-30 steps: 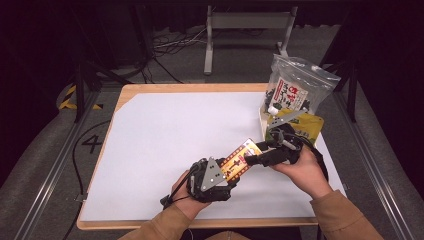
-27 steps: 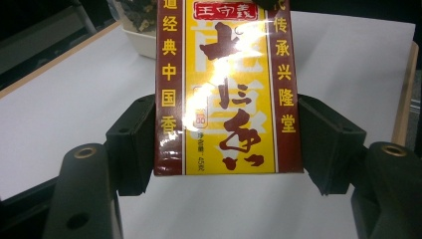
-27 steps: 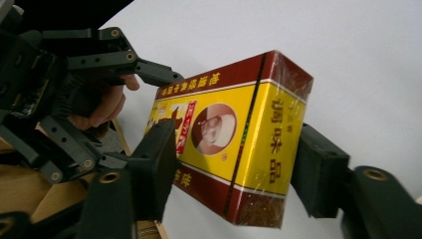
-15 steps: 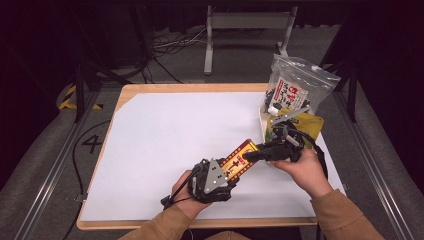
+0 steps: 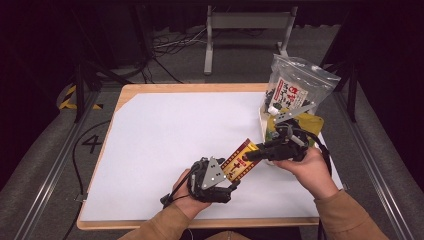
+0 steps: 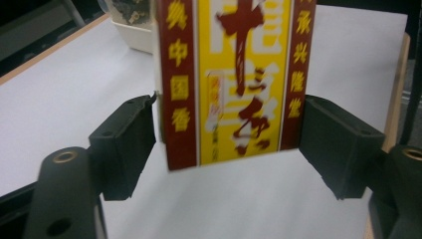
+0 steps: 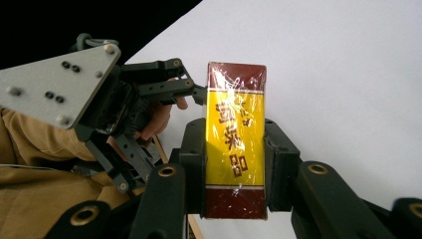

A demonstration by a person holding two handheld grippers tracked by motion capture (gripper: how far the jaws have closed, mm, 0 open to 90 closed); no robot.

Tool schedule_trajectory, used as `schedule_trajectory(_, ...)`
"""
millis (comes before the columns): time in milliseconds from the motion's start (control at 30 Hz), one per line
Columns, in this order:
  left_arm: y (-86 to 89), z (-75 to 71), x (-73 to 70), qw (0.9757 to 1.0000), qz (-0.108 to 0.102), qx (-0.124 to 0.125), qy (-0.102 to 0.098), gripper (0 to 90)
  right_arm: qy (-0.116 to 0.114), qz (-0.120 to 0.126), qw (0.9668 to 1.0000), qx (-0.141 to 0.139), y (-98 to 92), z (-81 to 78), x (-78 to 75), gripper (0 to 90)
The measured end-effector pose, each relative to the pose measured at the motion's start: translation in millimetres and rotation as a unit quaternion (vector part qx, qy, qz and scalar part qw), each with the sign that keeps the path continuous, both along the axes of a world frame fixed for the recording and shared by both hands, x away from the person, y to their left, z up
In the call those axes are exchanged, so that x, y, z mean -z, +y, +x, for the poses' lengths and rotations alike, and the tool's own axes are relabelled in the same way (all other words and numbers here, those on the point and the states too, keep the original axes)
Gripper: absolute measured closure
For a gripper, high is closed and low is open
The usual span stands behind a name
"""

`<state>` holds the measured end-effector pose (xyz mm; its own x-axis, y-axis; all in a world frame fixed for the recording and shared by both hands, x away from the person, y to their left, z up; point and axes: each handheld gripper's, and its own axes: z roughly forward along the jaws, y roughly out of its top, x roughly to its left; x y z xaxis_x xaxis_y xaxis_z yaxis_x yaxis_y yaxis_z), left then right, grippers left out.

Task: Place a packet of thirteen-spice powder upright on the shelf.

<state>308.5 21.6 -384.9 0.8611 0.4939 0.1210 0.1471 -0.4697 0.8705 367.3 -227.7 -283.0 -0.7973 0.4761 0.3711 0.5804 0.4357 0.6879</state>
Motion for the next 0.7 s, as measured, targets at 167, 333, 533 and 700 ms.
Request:
schedule_trajectory(167, 7.0, 3.5, -2.9, 0.9999, -0.007, 0.006, 0.014, 20.0, -0.038, -0.014, 0.9992, 0.005, -7.4, -4.3, -13.9, 68.5)
schedule_trajectory(333, 16.2, 7.5, -5.5, 0.9990, -0.018, 0.016, 0.038, 20.5, -0.060, -0.031, 0.9977, 0.004, -13.9, -6.7, -25.6, 68.5)
schedule_trajectory(533, 34.1, 13.4, -8.2, 0.9980, -0.026, 0.015, 0.055, 21.4, -0.092, -0.064, 0.9937, 0.002, -24.6, -6.7, -38.1, 68.4)
schedule_trajectory(700, 48.9, 18.2, -9.0, 0.9957, -0.040, 0.007, 0.083, 21.7, -0.121, -0.093, 0.9882, -0.014, -30.2, -4.4, -44.3, 68.4)
